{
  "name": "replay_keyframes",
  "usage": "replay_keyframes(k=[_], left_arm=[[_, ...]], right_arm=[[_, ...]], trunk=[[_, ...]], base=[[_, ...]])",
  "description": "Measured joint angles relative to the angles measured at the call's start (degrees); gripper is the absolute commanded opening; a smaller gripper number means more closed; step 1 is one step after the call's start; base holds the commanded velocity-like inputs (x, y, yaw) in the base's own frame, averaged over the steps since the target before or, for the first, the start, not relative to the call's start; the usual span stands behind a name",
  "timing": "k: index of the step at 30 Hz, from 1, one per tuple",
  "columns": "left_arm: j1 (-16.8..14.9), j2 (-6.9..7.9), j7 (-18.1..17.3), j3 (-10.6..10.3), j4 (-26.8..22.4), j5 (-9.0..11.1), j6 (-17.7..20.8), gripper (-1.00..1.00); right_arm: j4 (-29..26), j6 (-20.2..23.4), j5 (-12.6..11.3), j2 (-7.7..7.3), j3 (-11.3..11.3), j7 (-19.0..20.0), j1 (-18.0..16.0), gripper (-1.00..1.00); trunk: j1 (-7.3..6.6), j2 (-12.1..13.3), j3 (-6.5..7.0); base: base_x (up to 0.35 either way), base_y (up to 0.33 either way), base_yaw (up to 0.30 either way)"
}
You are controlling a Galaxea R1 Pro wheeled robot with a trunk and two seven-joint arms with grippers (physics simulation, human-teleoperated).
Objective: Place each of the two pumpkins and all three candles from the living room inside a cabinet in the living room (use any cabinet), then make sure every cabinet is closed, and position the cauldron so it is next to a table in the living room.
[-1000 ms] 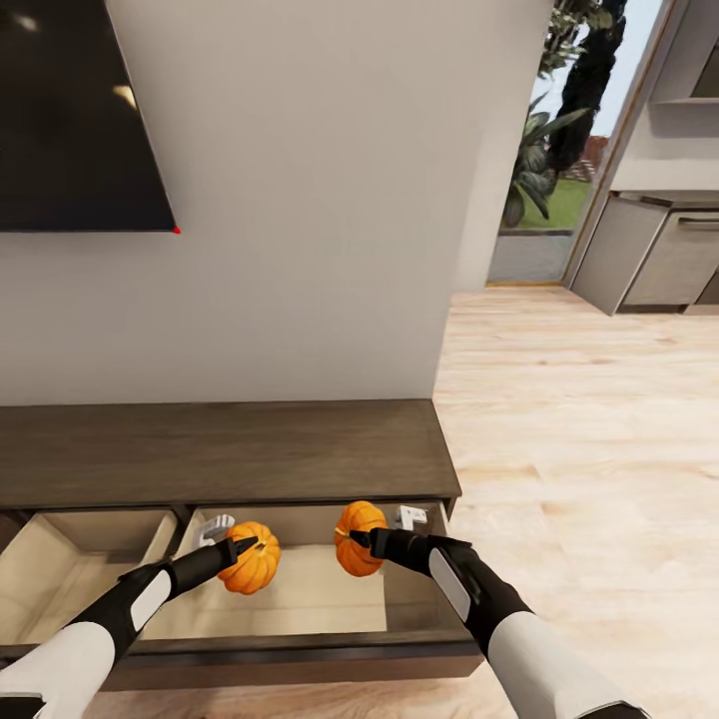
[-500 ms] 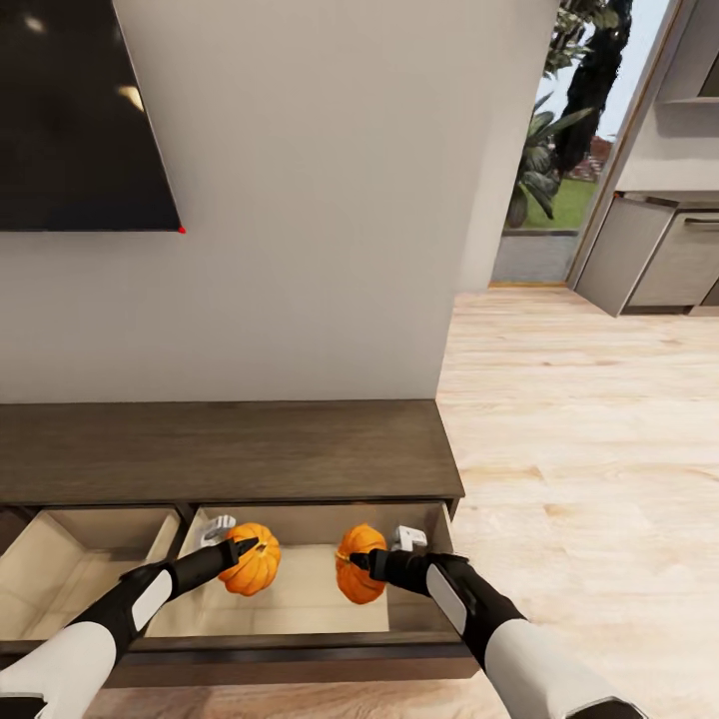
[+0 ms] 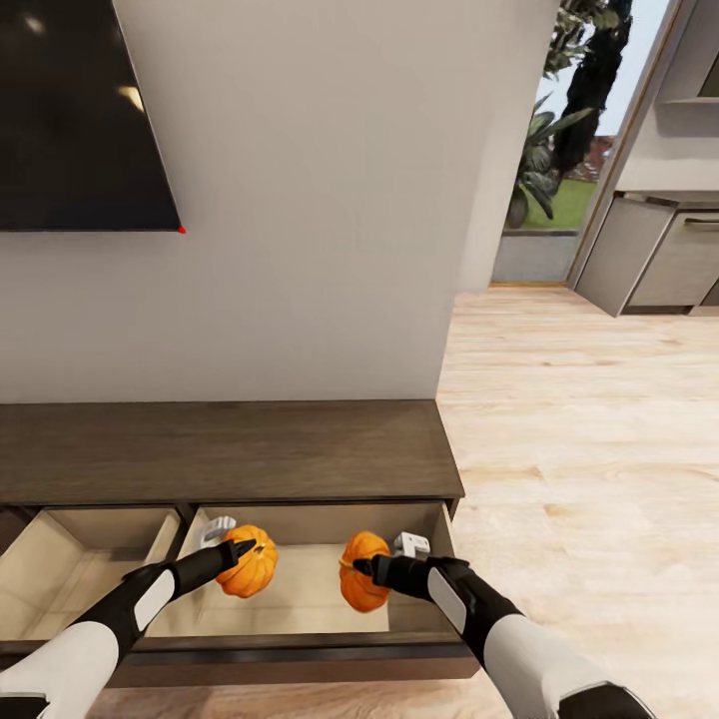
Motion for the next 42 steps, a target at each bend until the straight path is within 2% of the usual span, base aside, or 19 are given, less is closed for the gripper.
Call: replay_keyframes(k=[2, 8, 14, 17, 19, 22, 24, 29, 30, 32, 34, 35, 42], left_arm=[[0.0, -0.06, -0.01, 0.03, -0.3, 0.03, -0.09, -1.0], [0.01, -0.36, 0.39, -0.01, -0.4, -0.04, 0.21, -1.0], [0.01, -0.53, 0.71, 0.18, 0.0, 0.12, 0.28, -1.0], [0.0, -0.53, 0.77, 0.26, -0.04, 0.21, 0.28, -1.0], [-0.01, -0.54, 0.7, 0.35, -0.38, 0.37, 0.24, -1.0], [0.0, -0.52, 0.57, 0.33, -0.68, 0.33, 0.2, -1.0], [-0.02, -0.47, 0.53, 0.52, -1.47, 0.46, 0.18, -1.0], [-0.04, -0.6, 0.59, 0.5, -3.76, 0.37, 0.15, -1.0], [-0.05, -1.02, 0.7, 0.44, -3.87, 0.5, 0.24, -1.0], [-0.07, -1.88, 2.3, 0.43, -3.55, 0.16, 0.13, -1.0], [-0.08, -2.87, 6.17, 0.4, -3.58, 0.28, -0.23, -1.0], [-0.09, -3.21, 6.99, 0.42, -3.78, 0.39, -0.4, -1.0], [-0.08, -3.52, 7.8, 0.32, -4.0, 0.29, -0.27, -1.0]], right_arm=[[-0.02, 0.03, 0.01, -0.02, -0.02, -0.02, -0.12, -1.0], [0.33, 0.15, -0.13, 0.0, -0.06, -0.05, -1.32, -1.0], [3.01, 0.22, -0.12, 0.27, -0.24, -2.31, -4.46, -1.0], [4.02, 0.26, -1.79, 0.31, -0.24, -2.96, -5.53, -1.0], [4.08, 0.19, -3.86, 0.32, -0.26, -3.01, -5.73, -1.0], [4.06, -0.08, -4.97, 0.32, -0.19, -3.04, -5.84, -1.0], [3.96, -2.48, -5.21, 0.33, -0.36, -3.03, -5.82, -1.0], [3.82, -2.81, -5.19, 0.19, -0.08, -3.0, -5.78, -1.0], [3.78, -2.74, -5.24, 0.22, 0.0, -3.02, -5.77, -1.0], [3.76, -2.68, -5.2, 0.22, 0.03, -3.04, -5.77, -1.0], [3.76, -2.62, -5.2, 0.23, 0.0, -3.04, -5.77, -1.0], [3.76, -2.57, -5.22, 0.23, 0.02, -3.04, -5.77, -1.0], [3.76, -2.4, -5.34, 0.31, 0.06, -3.04, -5.77, -1.0]], trunk=[[0.0, 0.0, 0.0], [1.31, -2.39, -1.07], [2.63, -4.8, -2.15], [3.29, -6.0, -2.69], [3.29, -6.02, -2.69], [3.3, -6.02, -2.69], [3.29, -6.02, -2.69], [3.3, -6.02, -2.69], [3.3, -6.02, -2.69], [3.3, -6.02, -2.7], [3.3, -6.02, -2.7], [3.3, -6.02, -2.69], [3.3, -6.02, -3.17]], base=[[0.0, 0.0, 0.0], [0.0, 0.0, 0.0], [0.0, 0.0, 0.0], [0.0, 0.0, 0.0], [0.0, 0.0, 0.0], [0.0, 0.0, 0.0], [0.0, 0.0, 0.0], [0.0, 0.0, 0.0], [0.0, 0.0, 0.0], [0.0, 0.0, 0.0], [0.0, 0.0, 0.0], [0.0, 0.0, 0.0], [0.0, 0.0, 0.0]])
